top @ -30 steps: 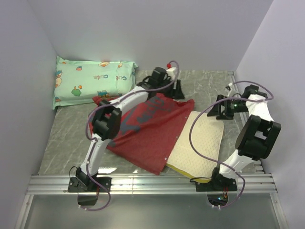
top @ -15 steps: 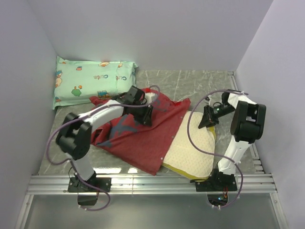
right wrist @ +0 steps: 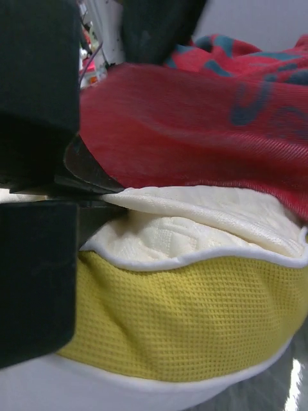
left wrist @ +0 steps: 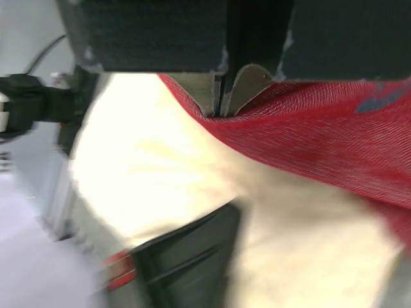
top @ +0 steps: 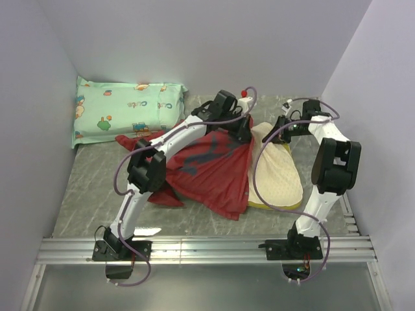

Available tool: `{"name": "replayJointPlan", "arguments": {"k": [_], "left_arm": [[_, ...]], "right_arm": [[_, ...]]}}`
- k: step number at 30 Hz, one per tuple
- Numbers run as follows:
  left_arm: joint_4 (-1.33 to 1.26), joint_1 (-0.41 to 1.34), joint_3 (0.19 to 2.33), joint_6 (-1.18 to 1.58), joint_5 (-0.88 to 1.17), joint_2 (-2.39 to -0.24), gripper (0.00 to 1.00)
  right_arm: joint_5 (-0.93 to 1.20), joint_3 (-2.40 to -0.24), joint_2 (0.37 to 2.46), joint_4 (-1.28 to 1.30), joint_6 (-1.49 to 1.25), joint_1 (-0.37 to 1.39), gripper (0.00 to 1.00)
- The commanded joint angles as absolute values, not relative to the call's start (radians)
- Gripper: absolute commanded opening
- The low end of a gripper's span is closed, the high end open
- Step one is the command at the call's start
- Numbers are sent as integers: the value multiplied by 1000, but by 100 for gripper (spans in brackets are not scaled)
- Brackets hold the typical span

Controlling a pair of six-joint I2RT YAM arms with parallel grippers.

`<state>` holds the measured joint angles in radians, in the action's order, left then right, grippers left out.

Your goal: Put the pillow into the pillowcase

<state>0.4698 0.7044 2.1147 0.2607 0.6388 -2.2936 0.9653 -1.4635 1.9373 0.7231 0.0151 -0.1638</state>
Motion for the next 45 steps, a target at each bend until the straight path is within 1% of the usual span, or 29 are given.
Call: {"name": "replayJointPlan", "arguments": {"k": [1, 3, 4, 5, 7, 8, 9, 12, 15, 17, 19, 20, 21, 22, 23, 24, 25, 26, 27, 28, 29, 33, 36, 38, 39, 41, 42, 44, 45], "left_arm": [[253, 715, 2077, 370, 729, -2255, 0], [212, 663, 1902, 388, 716, -2185, 0], [189, 643, 1849, 396, 722, -2157, 0], [211, 611, 1809, 370, 719, -2110, 0], [296, 586, 1741, 307, 698, -2063, 28], [370, 566, 1714, 237, 683, -2004, 38], [408, 560, 1682, 200, 663, -1967, 51], [512, 557, 1498, 48, 525, -1801, 66], [663, 555, 1407, -102, 411, -1695, 75], [748, 557, 1369, -197, 356, -1677, 76], [808, 554, 1292, -228, 338, -1677, 73], [808, 558, 1270, -239, 334, -1695, 69], [796, 558, 1238, -230, 360, -1709, 58], [763, 561, 1233, -227, 377, -1726, 53], [735, 580, 1241, -210, 385, -1776, 45], [714, 592, 1285, -201, 403, -1807, 31], [680, 621, 1326, -183, 410, -1845, 26], [670, 635, 1377, -167, 417, -1929, 21], [670, 646, 1502, -155, 454, -1975, 10], [666, 659, 1573, -115, 481, -2059, 4], [660, 663, 1644, -88, 506, -2095, 0], [542, 675, 2007, 75, 681, -2198, 0], [224, 638, 1961, 294, 723, -2151, 0], [215, 606, 1977, 309, 657, -2152, 1], [324, 600, 1996, 270, 638, -2163, 5], [437, 575, 2002, 134, 592, -2155, 21], [472, 563, 1924, 97, 574, -2125, 40], [428, 523, 1700, 37, 540, -1955, 58], [416, 517, 1636, 11, 513, -1889, 63]], "right_arm": [[1078, -1425, 1856, 679, -63, -150, 0], [1034, -1445, 1839, 728, -34, -224, 3], [1020, -1460, 1839, 753, 4, -251, 14], [973, -1483, 1844, 849, 58, -277, 48], [912, -1557, 1867, 961, 186, -346, 79], [879, -1572, 1871, 1059, 234, -368, 86], [820, -1591, 1882, 1110, 282, -385, 87], [741, -1554, 1894, 1254, 434, -411, 90], [730, -1464, 1910, 1302, 518, -390, 90], [735, -1418, 1936, 1277, 526, -344, 90], [764, -1364, 1960, 1249, 512, -307, 89], [788, -1352, 1976, 1235, 514, -264, 83], [816, -1350, 2009, 1232, 512, -246, 78], [842, -1357, 2025, 1229, 497, -226, 71], [903, -1368, 2040, 1223, 489, -204, 53], [931, -1402, 2064, 1218, 477, -196, 42], [957, -1423, 2078, 1213, 438, -193, 32], [1038, -1448, 2097, 1224, 431, -192, 20], [1067, -1498, 2105, 1241, 436, -193, 13], [1090, -1518, 2109, 1243, 411, -193, 0], [1141, -1532, 2103, 1236, 397, -193, 0], [1222, -1494, 2039, 1106, 234, -184, 0], [1250, -1454, 1985, 903, 92, -186, 0], [1235, -1393, 1944, 719, -71, -184, 0], [1223, -1376, 1934, 671, -106, -186, 0], [1183, -1358, 1933, 615, -147, -184, 0], [1180, -1358, 1937, 623, -137, -184, 0], [1184, -1355, 1950, 672, -109, -187, 0], [1186, -1347, 1945, 686, -82, -190, 0]]}}
